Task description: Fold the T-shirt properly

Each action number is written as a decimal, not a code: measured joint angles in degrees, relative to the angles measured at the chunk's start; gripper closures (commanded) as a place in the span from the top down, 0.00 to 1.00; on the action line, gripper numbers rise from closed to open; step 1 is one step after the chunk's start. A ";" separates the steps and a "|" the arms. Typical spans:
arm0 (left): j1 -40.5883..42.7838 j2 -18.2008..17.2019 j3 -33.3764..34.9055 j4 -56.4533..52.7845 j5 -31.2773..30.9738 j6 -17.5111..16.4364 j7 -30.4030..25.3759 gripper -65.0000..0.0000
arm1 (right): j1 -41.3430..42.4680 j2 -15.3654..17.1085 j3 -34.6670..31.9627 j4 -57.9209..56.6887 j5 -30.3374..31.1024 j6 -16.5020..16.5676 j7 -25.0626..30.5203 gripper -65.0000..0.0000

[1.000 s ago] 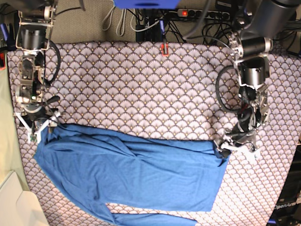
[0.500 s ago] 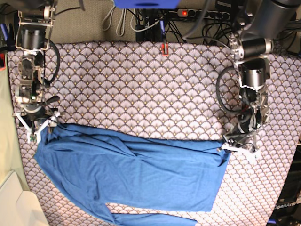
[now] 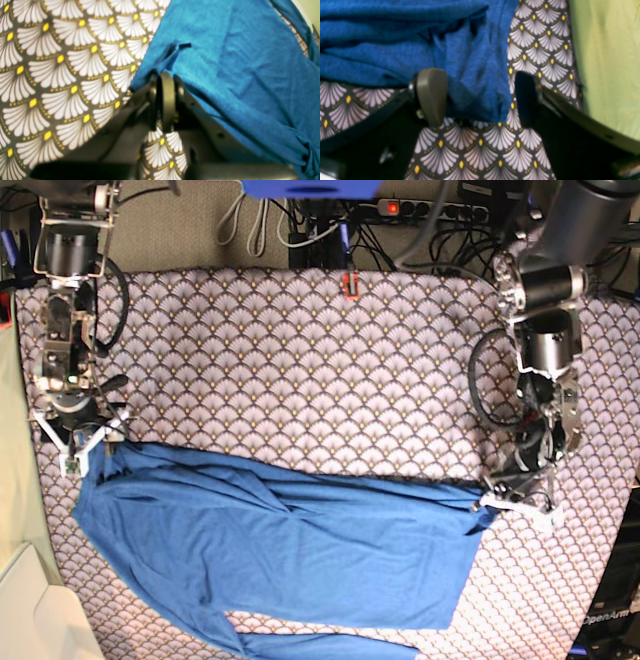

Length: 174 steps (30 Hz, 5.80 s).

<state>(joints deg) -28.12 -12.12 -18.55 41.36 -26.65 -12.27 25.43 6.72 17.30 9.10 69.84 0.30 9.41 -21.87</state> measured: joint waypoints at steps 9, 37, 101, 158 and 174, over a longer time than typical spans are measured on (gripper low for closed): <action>0.00 0.11 0.00 0.00 0.00 0.02 0.02 0.01 | -1.70 0.15 -1.90 3.21 0.00 -0.02 0.04 0.67; -0.98 -1.38 0.02 0.61 -0.20 -0.83 4.44 0.01 | 0.94 2.78 -3.13 -3.87 0.17 0.44 4.42 0.00; -12.90 2.16 -0.20 -11.26 -0.31 0.17 -9.11 0.33 | -1.68 2.69 -3.17 -2.21 0.15 0.42 6.03 0.00; 1.40 2.62 -0.09 1.29 7.58 -0.46 -4.66 0.55 | -1.53 1.90 -3.19 -2.16 0.13 0.39 6.01 0.00; 0.46 2.27 -0.09 -6.19 7.37 -0.83 -9.03 0.00 | -1.53 2.05 -3.17 -2.16 0.15 0.39 6.05 0.00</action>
<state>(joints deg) -27.66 -9.85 -18.63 35.18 -19.29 -13.10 16.40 5.19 19.35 5.93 67.68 0.45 9.80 -15.81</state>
